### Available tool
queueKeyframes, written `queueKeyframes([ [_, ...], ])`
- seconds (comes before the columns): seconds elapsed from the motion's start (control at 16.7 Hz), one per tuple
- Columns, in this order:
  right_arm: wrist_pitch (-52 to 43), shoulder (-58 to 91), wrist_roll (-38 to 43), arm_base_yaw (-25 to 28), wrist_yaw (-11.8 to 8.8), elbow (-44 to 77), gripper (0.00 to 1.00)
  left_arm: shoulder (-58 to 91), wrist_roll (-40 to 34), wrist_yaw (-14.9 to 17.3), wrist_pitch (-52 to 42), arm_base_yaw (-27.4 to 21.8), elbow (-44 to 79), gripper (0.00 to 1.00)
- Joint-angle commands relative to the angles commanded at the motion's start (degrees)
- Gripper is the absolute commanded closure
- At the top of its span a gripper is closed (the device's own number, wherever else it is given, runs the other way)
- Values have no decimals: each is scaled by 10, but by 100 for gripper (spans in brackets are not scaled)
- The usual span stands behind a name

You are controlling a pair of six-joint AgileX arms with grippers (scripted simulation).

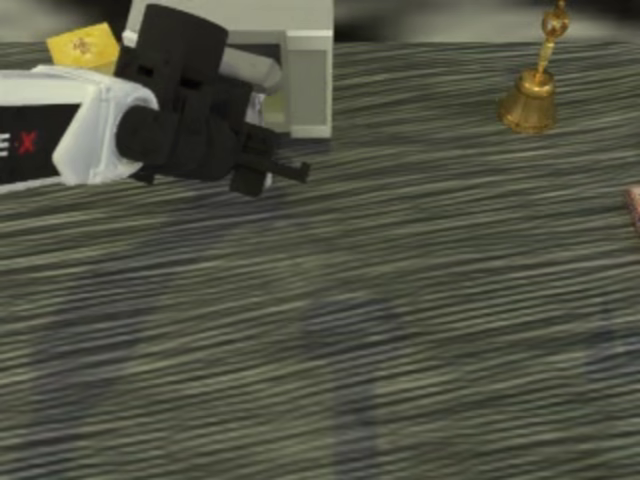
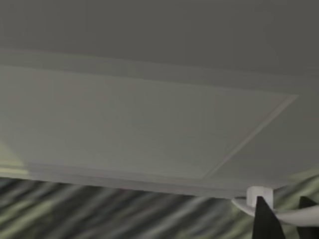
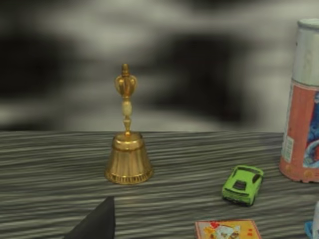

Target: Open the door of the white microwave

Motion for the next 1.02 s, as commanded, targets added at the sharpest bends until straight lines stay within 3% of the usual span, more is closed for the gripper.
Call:
queueKeyframes([
  [0.66,0,0,0,0,0,0,0,0,0,0,0,0,0,100],
  [1.02,0,0,0,0,0,0,0,-9,18,19,1,6,-10,100],
])
